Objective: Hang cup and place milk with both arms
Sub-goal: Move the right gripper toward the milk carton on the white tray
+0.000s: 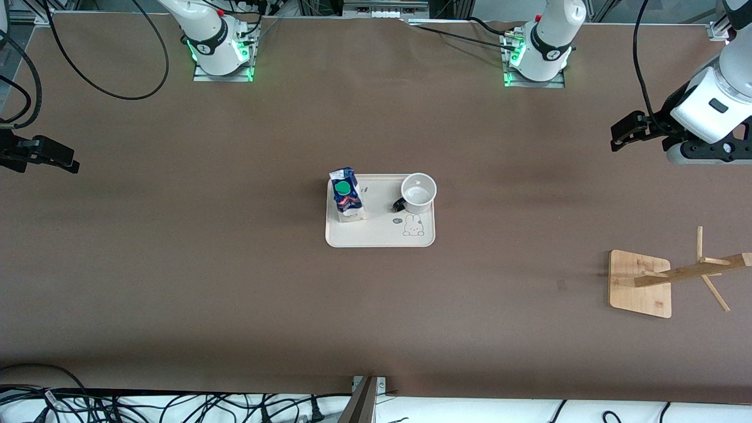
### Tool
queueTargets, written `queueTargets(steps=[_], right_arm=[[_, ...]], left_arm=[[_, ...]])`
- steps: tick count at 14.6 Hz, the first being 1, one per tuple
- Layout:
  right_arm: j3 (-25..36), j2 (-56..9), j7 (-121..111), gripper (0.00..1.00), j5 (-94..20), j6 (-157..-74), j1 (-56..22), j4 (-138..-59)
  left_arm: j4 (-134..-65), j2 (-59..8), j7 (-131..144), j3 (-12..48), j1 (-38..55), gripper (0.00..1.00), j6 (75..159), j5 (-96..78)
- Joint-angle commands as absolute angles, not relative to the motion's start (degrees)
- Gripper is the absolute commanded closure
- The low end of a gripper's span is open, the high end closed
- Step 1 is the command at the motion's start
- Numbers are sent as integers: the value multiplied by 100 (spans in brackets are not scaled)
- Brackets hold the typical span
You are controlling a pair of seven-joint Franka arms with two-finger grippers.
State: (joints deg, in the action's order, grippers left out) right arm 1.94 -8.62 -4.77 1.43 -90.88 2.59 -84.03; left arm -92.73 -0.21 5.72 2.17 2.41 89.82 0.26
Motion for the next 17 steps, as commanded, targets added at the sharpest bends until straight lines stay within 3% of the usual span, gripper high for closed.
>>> queueTargets(steps=[1, 13, 17], right_arm=[[202, -949, -562, 0, 88, -9000, 246, -8209], [150, -1160, -510, 0, 53, -8965, 158, -8296], [149, -1502, -431, 0, 70, -8850, -508, -8288]], left_arm=[[-9053, -53, 466, 220, 246, 0, 8859, 97], [-9053, -53, 545, 255, 246, 0, 8842, 97], [-9044, -158, 554, 264, 246, 0, 8815, 88]])
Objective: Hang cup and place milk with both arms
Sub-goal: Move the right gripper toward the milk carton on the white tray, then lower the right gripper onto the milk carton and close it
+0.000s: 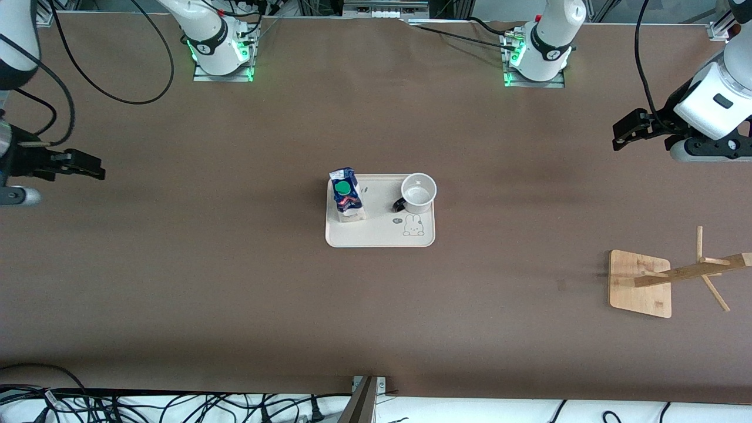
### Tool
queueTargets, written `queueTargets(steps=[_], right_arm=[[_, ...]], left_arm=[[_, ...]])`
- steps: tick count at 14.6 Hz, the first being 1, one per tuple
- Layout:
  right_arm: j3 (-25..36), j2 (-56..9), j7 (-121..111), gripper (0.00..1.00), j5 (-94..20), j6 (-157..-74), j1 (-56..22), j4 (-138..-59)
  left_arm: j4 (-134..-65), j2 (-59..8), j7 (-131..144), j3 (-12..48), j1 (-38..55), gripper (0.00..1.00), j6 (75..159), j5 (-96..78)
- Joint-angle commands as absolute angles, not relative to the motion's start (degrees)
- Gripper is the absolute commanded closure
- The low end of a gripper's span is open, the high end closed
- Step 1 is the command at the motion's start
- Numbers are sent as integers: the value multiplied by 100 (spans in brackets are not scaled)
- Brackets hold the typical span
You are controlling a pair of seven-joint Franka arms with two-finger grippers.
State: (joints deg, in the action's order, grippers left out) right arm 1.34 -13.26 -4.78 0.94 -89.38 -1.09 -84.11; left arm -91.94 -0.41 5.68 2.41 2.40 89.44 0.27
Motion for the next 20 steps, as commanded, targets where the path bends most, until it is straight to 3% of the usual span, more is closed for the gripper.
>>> queueTargets(steps=[1, 5, 9, 12, 15, 20], right_arm=[[158, -1512, -370, 0, 88, -8859, -710, -8271], [149, -1520, 1225, 0, -183, -8955, -1123, -8262], [141, -1696, 3294, 0, -412, -9729, -1722, -8262], [132, -1871, 3026, 0, -956, -9730, -1881, -8270], [123, -2056, 1481, 0, -958, -9694, -2091, -8271], [123, -2206, 967, 0, -958, -9729, -2355, -8271]], left_arm=[[-9044, -158, 554, 264, 255, 0, 8815, 88], [-9044, -167, 518, 255, 246, 0, 8815, 88], [-9044, -167, 510, 264, 255, 0, 8780, 88], [-9044, -167, 519, 264, 264, 0, 8772, 97], [-9044, -167, 527, 264, 264, 0, 8701, 97], [-9044, -167, 519, 272, 299, 0, 8701, 97]])
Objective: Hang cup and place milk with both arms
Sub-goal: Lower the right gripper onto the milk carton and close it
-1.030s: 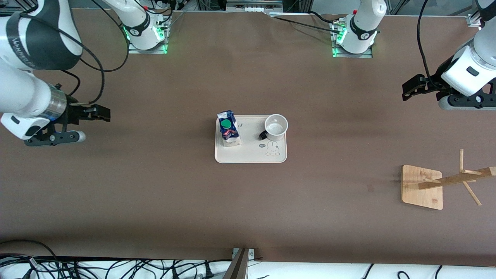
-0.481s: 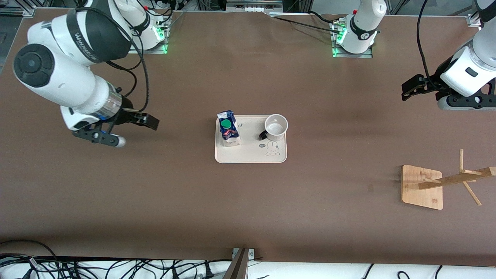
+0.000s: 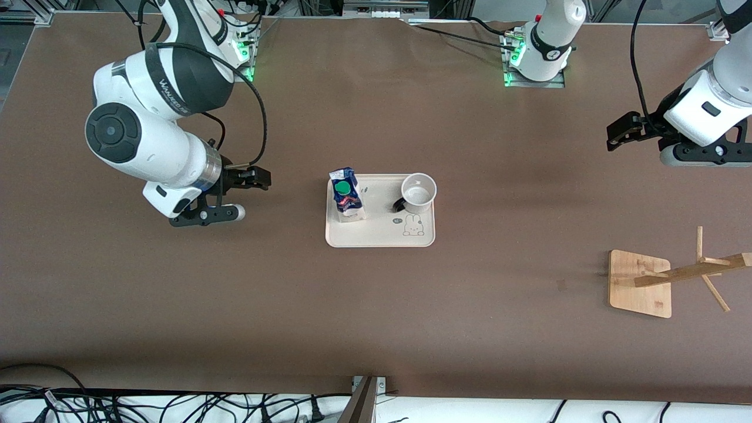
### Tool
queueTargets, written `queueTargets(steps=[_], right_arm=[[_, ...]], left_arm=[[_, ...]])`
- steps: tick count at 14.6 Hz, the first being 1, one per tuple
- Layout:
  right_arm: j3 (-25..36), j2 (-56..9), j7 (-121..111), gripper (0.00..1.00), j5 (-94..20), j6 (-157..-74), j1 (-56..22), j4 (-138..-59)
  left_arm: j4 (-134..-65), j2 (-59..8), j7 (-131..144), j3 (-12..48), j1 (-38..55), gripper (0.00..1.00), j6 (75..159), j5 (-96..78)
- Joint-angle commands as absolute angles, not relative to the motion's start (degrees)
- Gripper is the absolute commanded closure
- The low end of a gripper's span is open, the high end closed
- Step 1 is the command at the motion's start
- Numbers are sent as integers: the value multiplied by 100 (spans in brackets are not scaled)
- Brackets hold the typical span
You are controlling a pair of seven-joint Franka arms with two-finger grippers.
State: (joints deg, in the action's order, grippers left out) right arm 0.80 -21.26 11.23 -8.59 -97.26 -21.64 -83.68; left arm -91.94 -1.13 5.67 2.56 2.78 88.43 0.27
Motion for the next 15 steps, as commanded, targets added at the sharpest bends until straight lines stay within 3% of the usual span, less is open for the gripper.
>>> queueTargets(steps=[1, 7, 15], right_arm=[[123, -2250, 958, 0, -958, -9747, -2451, -8262], [123, -2548, 975, 0, -940, -10185, -3049, -8253], [123, -3058, 1661, 0, -958, -11469, -3551, -8253]], left_arm=[[-9044, -150, 527, 281, 299, 0, 8675, 97], [-9044, -150, 527, 308, 325, 0, 8640, 97], [-9035, -149, 527, 343, 325, 0, 8631, 97]])
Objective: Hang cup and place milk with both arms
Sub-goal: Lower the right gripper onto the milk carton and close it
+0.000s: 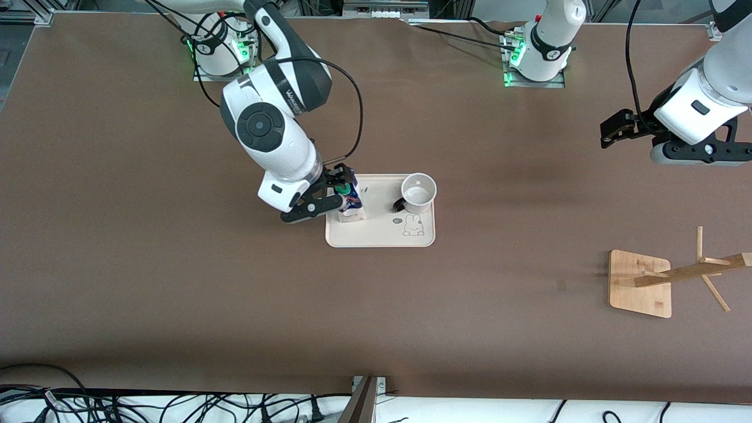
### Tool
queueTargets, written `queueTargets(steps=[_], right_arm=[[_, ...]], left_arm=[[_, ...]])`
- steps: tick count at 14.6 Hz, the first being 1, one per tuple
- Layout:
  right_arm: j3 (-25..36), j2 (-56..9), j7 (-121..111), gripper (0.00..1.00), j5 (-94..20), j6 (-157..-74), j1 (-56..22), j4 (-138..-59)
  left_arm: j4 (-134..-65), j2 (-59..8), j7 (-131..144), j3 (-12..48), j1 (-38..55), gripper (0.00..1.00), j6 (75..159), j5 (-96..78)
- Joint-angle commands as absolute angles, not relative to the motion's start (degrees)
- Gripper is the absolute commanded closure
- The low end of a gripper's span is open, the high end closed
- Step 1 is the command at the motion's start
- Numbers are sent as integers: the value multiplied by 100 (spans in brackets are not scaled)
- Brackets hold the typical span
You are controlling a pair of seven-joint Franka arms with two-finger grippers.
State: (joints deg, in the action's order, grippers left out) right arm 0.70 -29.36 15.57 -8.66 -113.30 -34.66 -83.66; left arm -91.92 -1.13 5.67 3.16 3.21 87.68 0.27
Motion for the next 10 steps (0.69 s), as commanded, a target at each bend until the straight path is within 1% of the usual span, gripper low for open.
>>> queueTargets(steps=[1, 10], right_arm=[[123, -3067, 1661, 0, -958, -11470, -3568, -8253], [123, -3094, 1881, 0, -1020, -11540, -3683, -8314]], left_arm=[[-9035, -158, 527, 343, 325, 0, 8631, 97], [-9035, -158, 536, 352, 325, 0, 8631, 97]])
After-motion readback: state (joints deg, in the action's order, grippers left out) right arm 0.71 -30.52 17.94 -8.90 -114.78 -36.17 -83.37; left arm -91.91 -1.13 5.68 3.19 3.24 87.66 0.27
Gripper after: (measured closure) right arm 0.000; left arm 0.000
